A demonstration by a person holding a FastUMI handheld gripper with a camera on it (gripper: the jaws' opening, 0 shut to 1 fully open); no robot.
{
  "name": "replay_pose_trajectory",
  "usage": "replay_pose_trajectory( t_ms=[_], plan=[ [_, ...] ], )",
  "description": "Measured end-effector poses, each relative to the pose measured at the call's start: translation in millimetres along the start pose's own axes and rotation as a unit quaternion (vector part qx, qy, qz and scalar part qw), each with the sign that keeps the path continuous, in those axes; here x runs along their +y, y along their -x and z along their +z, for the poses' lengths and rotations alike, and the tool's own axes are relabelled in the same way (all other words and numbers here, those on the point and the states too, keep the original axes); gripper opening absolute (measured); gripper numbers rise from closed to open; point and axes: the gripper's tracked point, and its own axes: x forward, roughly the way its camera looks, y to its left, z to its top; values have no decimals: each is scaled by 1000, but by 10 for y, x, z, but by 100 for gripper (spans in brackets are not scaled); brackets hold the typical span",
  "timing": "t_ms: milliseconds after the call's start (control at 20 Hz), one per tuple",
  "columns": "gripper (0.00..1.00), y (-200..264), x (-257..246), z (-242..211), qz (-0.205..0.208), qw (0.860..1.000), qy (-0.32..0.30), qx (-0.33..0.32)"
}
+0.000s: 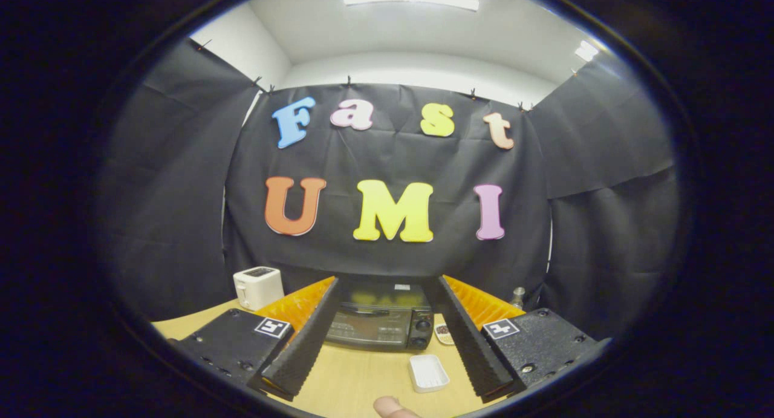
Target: Open the toaster oven, put the food inside, and close the toaster oven door.
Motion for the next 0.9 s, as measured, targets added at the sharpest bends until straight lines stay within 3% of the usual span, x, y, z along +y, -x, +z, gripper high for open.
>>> replay_pose_trajectory(
  t_ms=[300, 500, 900],
  plan=[
    [100, 662, -281, 202, -17, 1000, -12, -11],
    [100, 831, -255, 155, -6, 999, -35, -12],
    [100, 955, -213, 118, 3, 1000, -23, 7]
  ],
)
